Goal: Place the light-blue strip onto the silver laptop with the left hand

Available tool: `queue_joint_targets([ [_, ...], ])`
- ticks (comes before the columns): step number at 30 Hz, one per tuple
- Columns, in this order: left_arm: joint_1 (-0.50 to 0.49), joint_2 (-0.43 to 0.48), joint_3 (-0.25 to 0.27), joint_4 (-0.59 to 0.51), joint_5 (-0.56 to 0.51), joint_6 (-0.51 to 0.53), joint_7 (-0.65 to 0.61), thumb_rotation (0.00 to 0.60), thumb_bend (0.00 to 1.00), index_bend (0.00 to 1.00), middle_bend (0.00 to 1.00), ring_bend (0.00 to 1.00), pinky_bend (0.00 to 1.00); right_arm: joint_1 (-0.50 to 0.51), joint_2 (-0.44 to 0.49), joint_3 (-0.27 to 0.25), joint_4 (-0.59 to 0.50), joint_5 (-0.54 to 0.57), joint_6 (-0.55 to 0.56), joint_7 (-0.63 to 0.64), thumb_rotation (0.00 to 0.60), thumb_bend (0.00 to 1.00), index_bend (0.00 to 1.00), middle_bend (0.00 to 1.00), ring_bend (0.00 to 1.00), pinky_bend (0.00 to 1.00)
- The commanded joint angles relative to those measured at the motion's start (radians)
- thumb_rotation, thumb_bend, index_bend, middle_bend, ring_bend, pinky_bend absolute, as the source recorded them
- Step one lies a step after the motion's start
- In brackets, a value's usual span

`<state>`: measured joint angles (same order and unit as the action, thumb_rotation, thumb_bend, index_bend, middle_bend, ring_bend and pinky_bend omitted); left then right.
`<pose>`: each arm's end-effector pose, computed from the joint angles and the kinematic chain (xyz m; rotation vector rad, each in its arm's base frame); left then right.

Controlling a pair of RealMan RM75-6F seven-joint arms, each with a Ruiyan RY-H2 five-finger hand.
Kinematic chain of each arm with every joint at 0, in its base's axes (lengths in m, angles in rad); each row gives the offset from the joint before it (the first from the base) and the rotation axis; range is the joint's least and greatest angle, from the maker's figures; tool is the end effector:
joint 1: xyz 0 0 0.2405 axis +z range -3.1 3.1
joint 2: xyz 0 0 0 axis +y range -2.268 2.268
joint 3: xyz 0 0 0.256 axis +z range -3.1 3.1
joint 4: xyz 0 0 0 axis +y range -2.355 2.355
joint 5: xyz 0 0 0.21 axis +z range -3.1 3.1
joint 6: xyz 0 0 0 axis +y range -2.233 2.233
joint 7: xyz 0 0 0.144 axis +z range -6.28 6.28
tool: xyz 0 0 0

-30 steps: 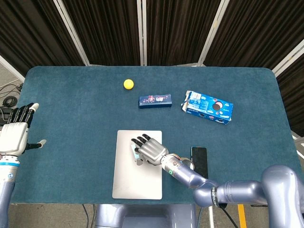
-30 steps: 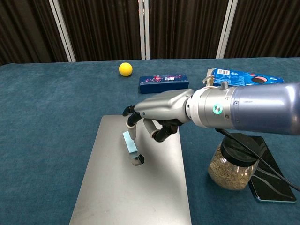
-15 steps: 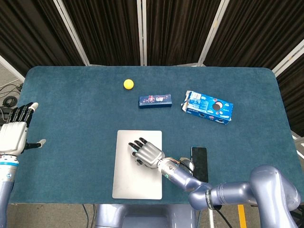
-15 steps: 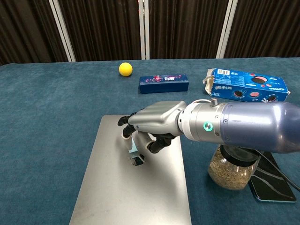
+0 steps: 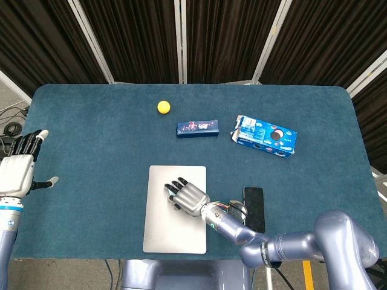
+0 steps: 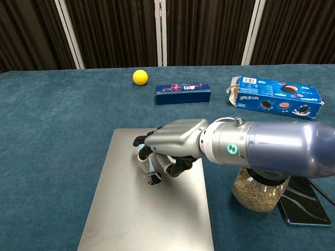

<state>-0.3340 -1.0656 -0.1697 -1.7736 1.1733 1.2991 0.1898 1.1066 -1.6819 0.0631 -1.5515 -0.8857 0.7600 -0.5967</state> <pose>-0.2631 0.2702 0.1651 -1.3644 -0.9282 -0.8710 -0.0430 -0.3013 -0.1013 2.4193 -0.7496 0.7470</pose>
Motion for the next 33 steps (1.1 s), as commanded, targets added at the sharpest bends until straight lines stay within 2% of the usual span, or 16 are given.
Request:
queue_joint_targets([
  [1,0.000,0.001,-0.001,0.001,0.000,-0.002,-0.003,0.600,0.00,0.00,0.00,0.00,0.00,0.000,-0.003,-0.004,0.004,-0.003,0.001,0.001,0.600,1.00,0.36,0.00,0.00,0.00],
  [21,0.002,0.009,-0.004,-0.003,0.008,-0.008,-0.017,0.600,0.00,0.00,0.00,0.00,0.00,-0.004,-0.007,-0.028,0.011,-0.027,0.024,-0.025,0.600,1.00,0.37,0.00,0.00,0.00],
  [33,0.002,0.012,-0.005,-0.002,0.012,-0.012,-0.026,0.600,0.00,0.00,0.00,0.00,0.00,-0.002,-0.007,-0.012,-0.005,-0.043,0.050,-0.039,0.600,1.00,0.37,0.00,0.00,0.00],
])
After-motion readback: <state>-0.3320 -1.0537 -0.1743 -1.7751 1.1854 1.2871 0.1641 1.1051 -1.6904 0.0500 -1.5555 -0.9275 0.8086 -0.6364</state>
